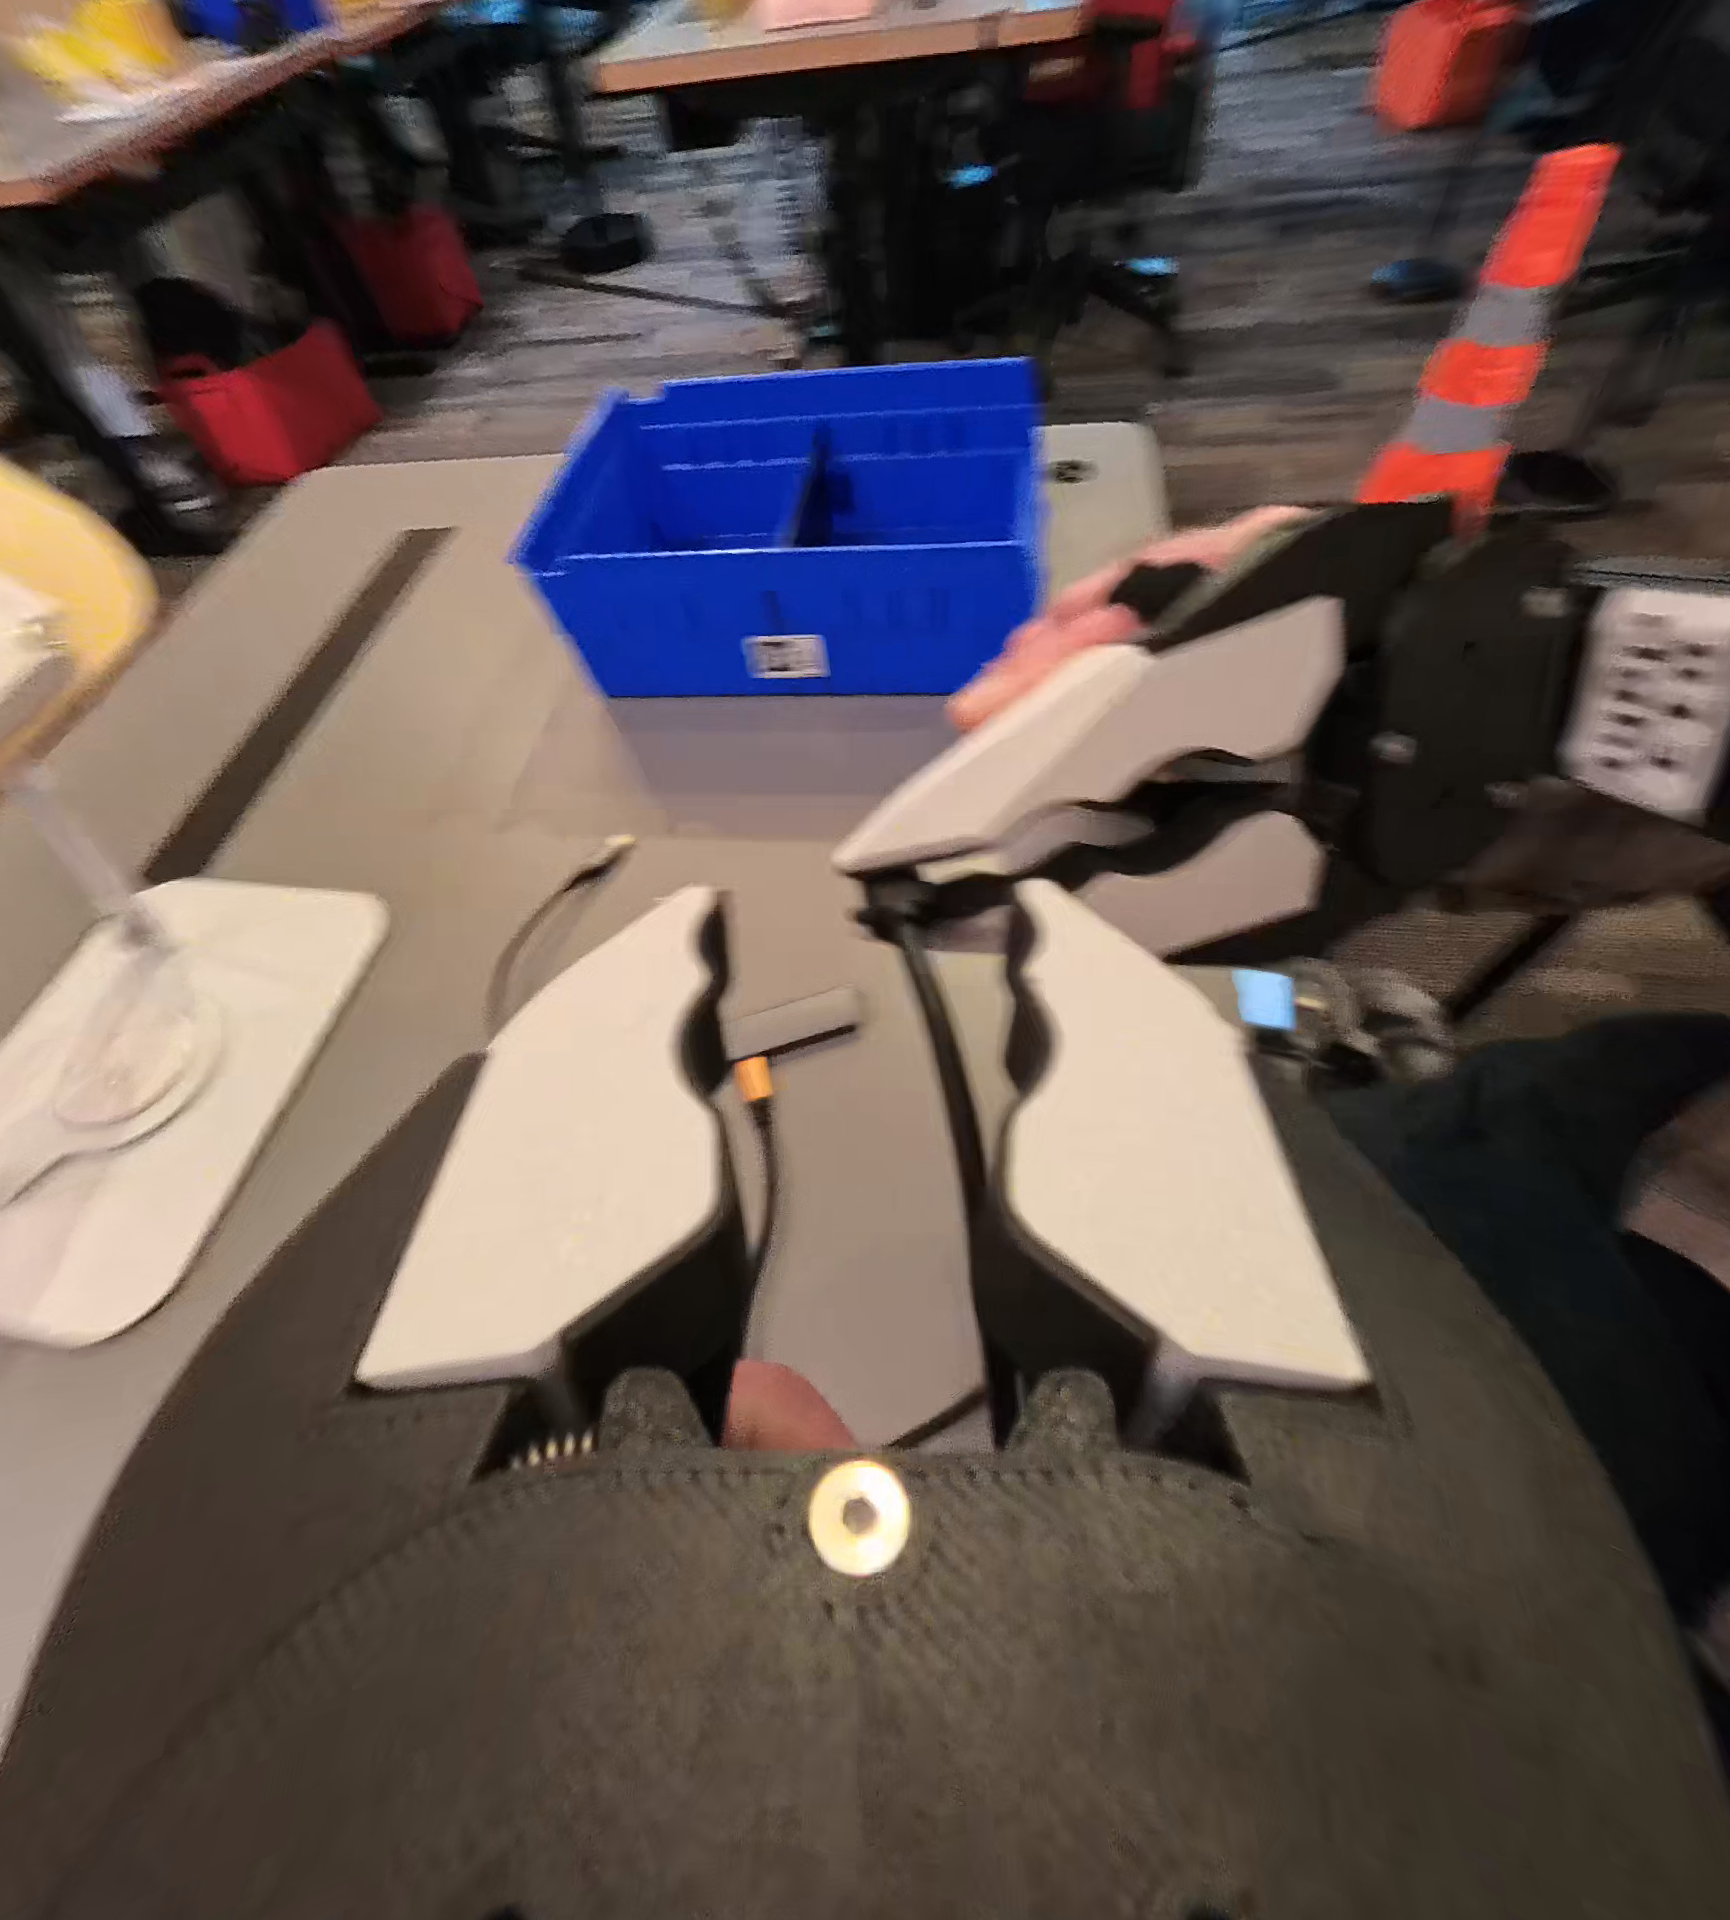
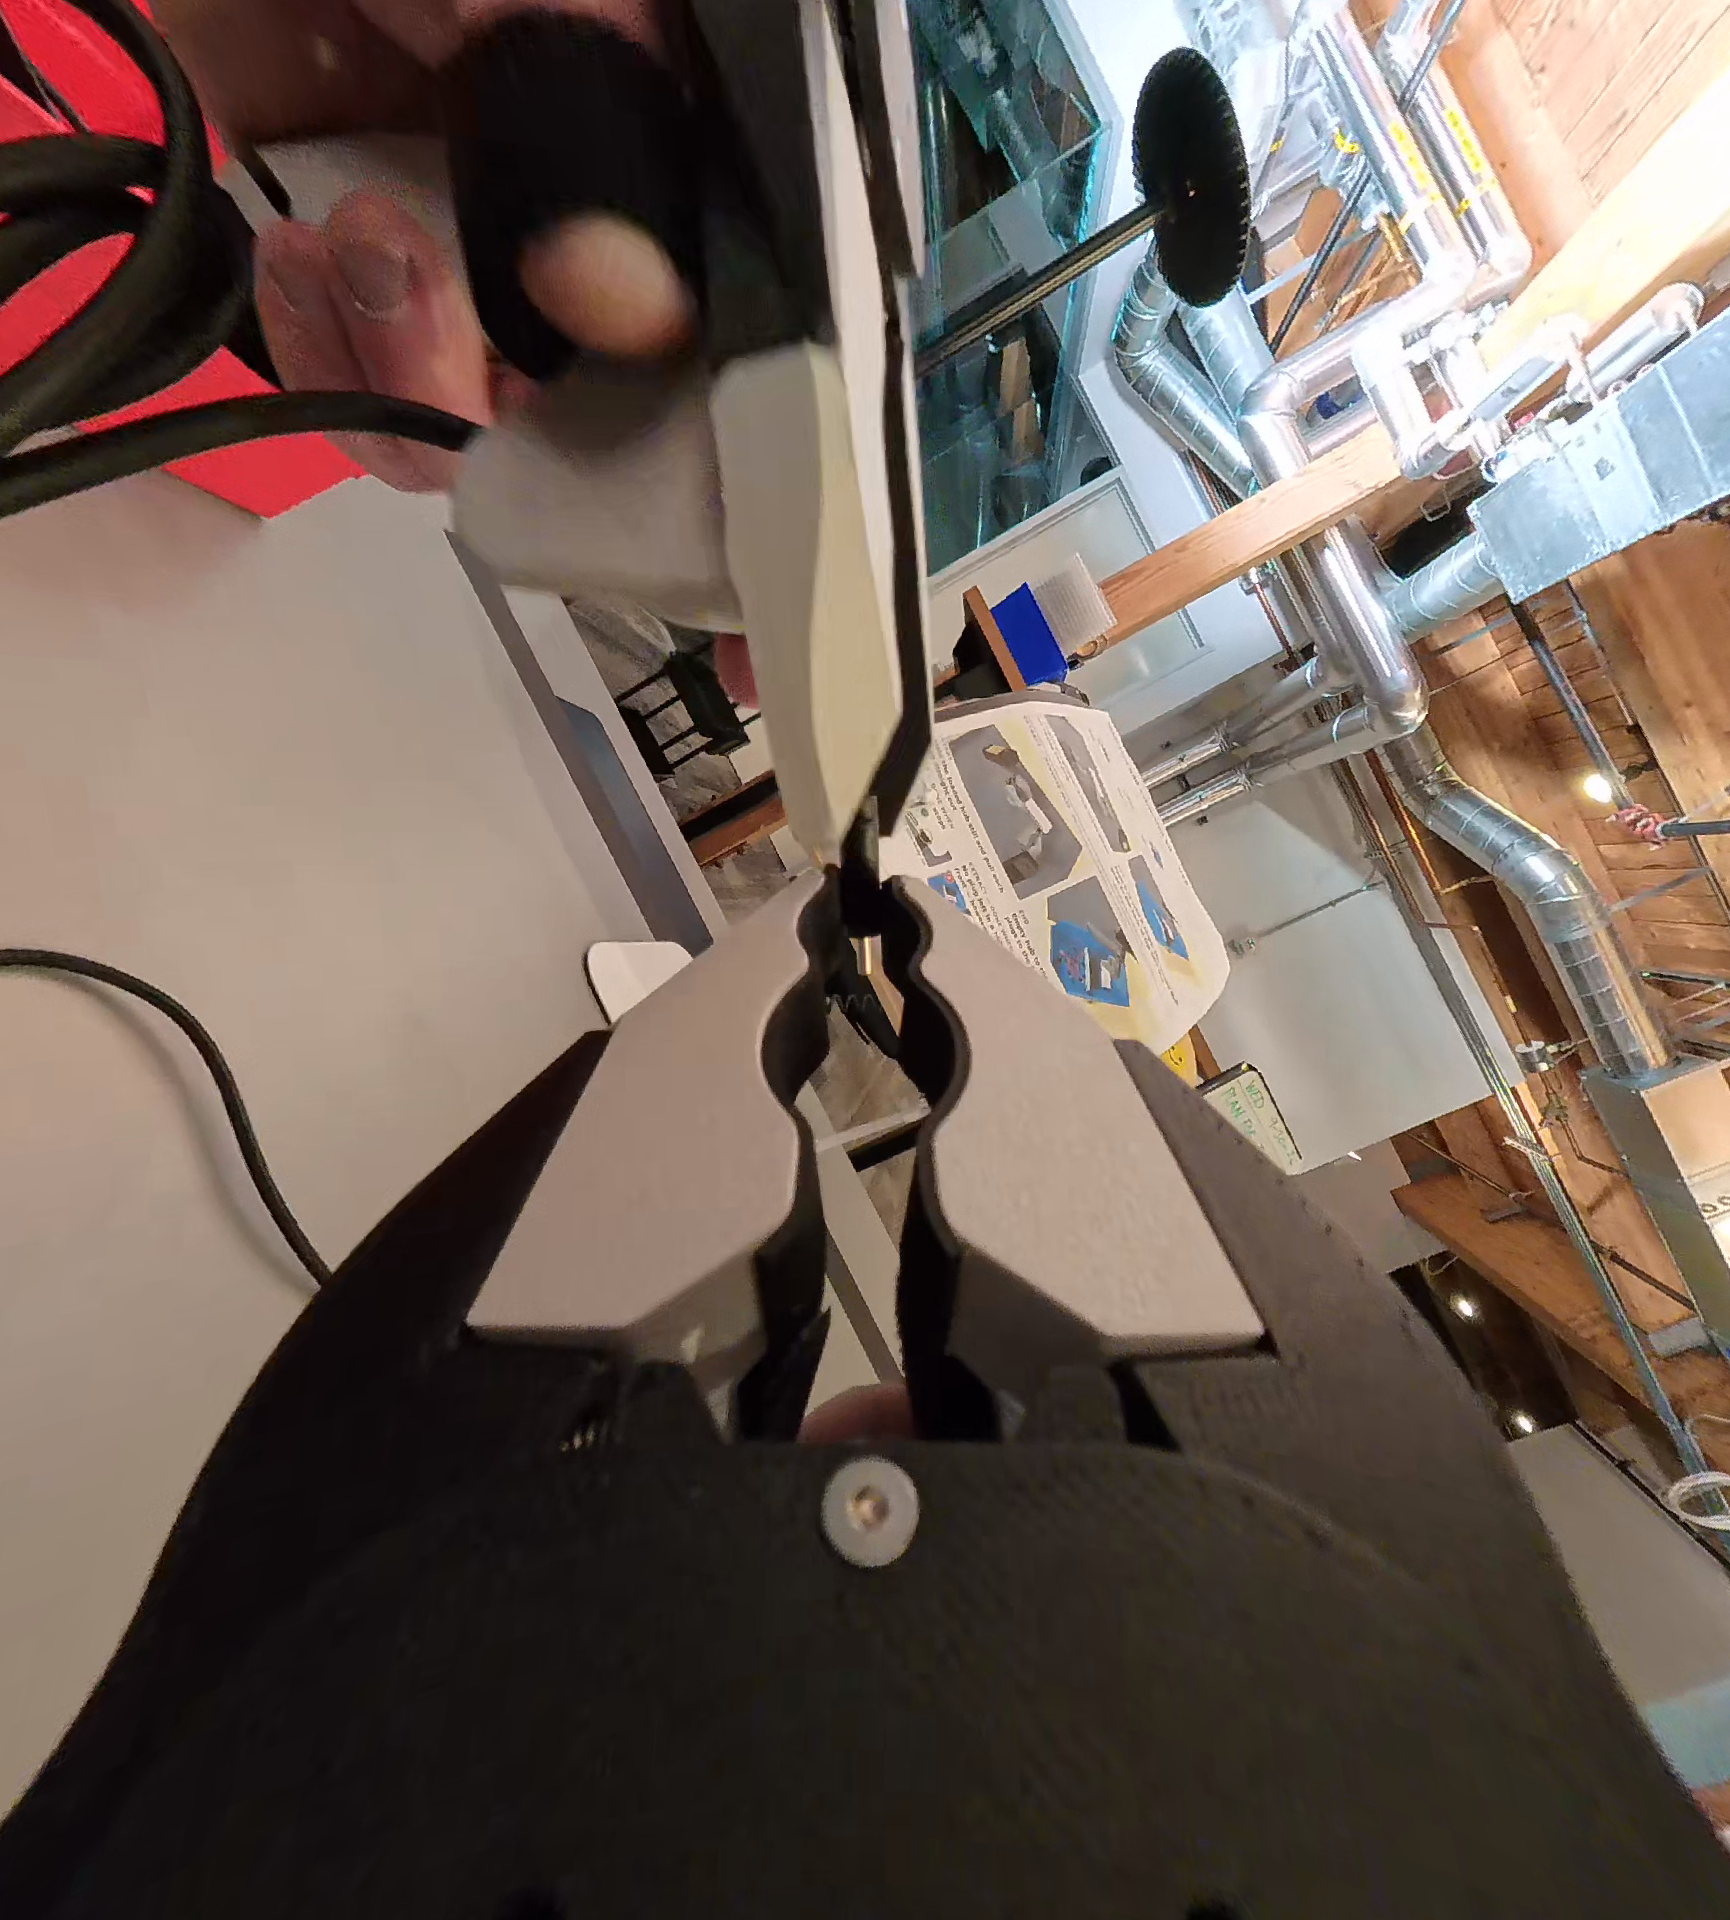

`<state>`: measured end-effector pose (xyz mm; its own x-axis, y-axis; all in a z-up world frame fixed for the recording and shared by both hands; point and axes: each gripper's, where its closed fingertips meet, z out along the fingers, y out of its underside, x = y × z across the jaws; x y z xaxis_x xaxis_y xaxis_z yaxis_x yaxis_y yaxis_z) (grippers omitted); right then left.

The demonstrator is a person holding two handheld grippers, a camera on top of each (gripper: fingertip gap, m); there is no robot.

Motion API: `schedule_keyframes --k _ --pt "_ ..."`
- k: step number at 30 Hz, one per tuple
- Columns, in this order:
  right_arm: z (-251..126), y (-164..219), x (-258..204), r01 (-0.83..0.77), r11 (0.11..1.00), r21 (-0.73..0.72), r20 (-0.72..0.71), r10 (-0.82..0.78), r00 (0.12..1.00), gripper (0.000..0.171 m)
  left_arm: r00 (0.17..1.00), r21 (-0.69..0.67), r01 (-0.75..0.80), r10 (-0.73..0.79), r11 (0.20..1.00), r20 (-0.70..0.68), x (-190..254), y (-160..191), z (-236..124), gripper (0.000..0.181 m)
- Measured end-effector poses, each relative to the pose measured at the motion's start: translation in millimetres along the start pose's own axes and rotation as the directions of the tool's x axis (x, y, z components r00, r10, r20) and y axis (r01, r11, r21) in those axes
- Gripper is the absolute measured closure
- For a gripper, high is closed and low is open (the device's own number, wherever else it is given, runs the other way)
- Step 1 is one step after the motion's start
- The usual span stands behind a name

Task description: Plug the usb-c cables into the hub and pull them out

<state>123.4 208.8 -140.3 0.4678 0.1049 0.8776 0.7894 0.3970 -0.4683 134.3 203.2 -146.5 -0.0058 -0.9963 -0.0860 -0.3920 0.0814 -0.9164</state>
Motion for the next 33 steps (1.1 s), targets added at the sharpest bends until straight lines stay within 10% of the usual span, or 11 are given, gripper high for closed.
schedule_keyframes --k 11,33 --pt "0 9 8 -0.126 0.992 -0.02 -0.011 0.126 0.992 0.167 0.994 0.147 -0.045 0.03 0.988 0.103 -3 -4 7 0.165" --pt "1 2 10 -0.015 0.999 -0.035 -0.064 0.013 0.998 0.167 0.992 0.306 0.049 -0.082 0.951 0.095 1 -13 5 0.164"
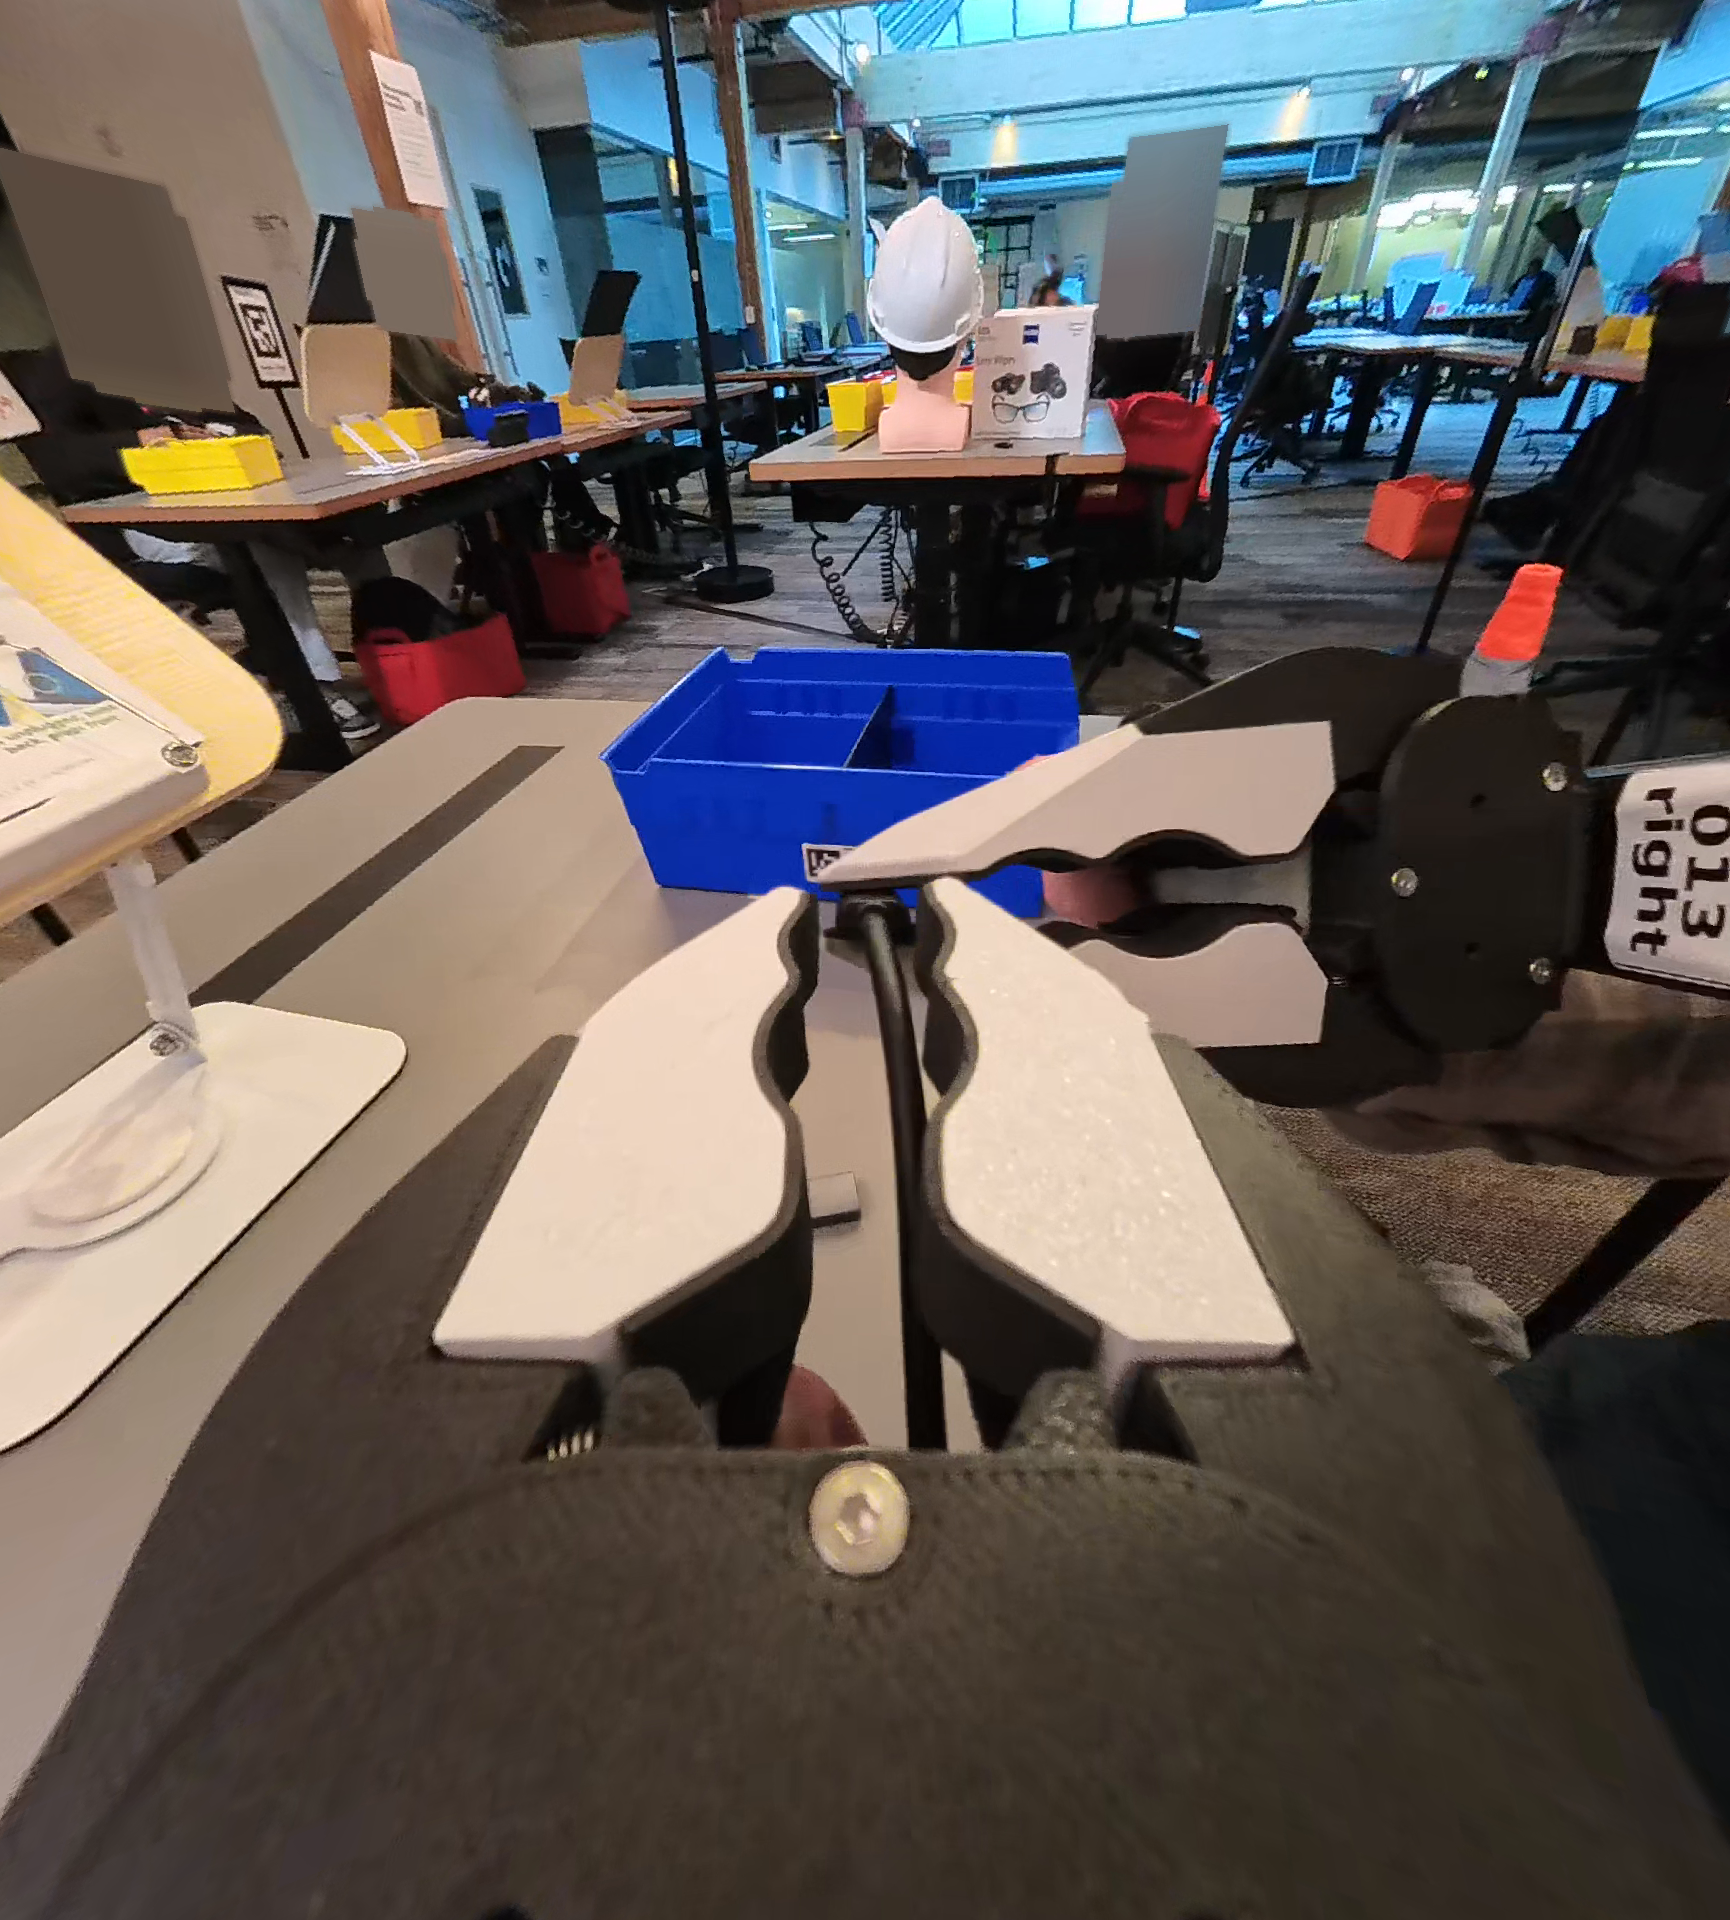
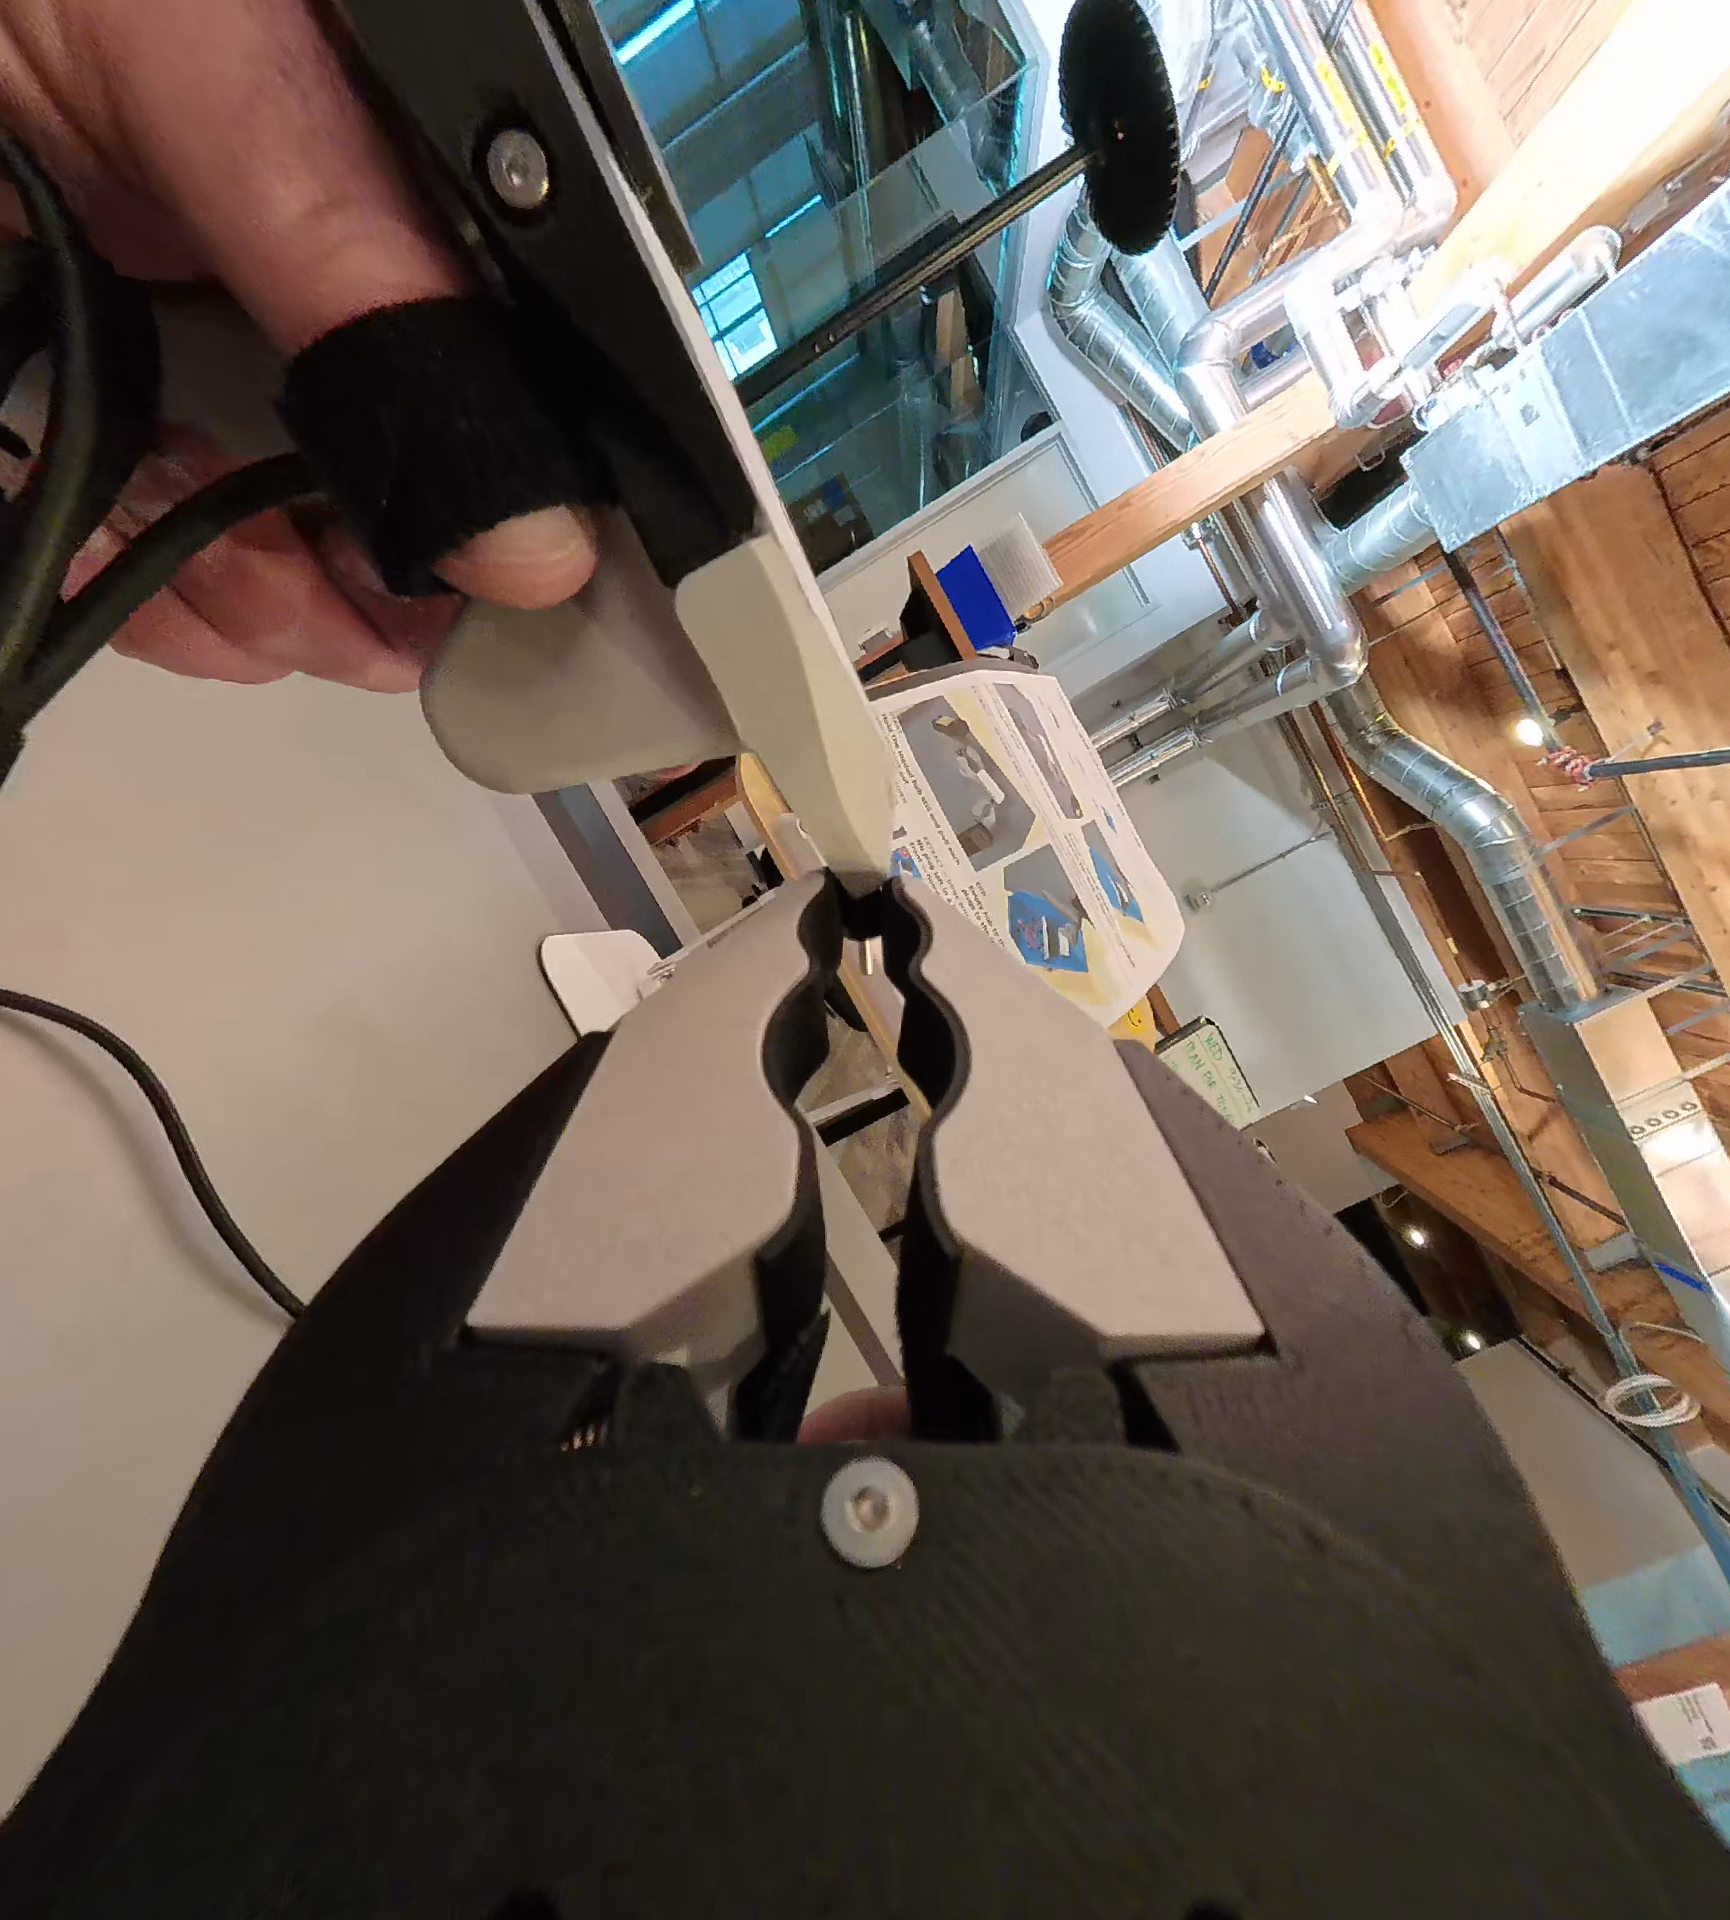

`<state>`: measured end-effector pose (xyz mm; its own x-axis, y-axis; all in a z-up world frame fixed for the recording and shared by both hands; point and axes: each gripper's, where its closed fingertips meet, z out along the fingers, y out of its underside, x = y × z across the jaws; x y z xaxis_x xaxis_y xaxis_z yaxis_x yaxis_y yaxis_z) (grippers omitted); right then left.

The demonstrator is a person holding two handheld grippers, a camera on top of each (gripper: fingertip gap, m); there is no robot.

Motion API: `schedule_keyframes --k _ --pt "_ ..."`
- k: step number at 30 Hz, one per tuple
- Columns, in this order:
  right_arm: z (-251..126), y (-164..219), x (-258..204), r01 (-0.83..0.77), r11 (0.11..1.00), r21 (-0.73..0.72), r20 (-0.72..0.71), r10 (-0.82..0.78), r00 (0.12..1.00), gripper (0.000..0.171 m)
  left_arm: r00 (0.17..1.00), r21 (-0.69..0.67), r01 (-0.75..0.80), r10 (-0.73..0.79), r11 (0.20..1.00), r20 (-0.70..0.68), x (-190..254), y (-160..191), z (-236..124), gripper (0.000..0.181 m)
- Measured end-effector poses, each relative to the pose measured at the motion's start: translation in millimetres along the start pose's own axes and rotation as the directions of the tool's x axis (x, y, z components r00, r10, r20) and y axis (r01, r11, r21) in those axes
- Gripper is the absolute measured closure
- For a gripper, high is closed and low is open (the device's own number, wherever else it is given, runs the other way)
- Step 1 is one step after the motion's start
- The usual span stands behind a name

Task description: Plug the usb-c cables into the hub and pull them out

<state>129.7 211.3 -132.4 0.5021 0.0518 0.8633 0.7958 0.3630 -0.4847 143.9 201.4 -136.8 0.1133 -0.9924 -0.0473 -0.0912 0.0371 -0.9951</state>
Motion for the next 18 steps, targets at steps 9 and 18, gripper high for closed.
schedule_keyframes --k 9,18 --pt "-0.6 3.8 4.4 0.047 0.999 -0.015 -0.028 -0.047 0.999 0.167 0.999 -0.052 -0.017 0.019 0.999 0.038 0.3 -0.4 4.0 0.169" --pt "-0.6 7.6 0.2 0.041 0.999 0.012 -0.011 -0.041 0.999 0.165 0.998 -0.026 -0.013 0.014 1.0 0.067 -3.7 3.6 3.7 0.169"
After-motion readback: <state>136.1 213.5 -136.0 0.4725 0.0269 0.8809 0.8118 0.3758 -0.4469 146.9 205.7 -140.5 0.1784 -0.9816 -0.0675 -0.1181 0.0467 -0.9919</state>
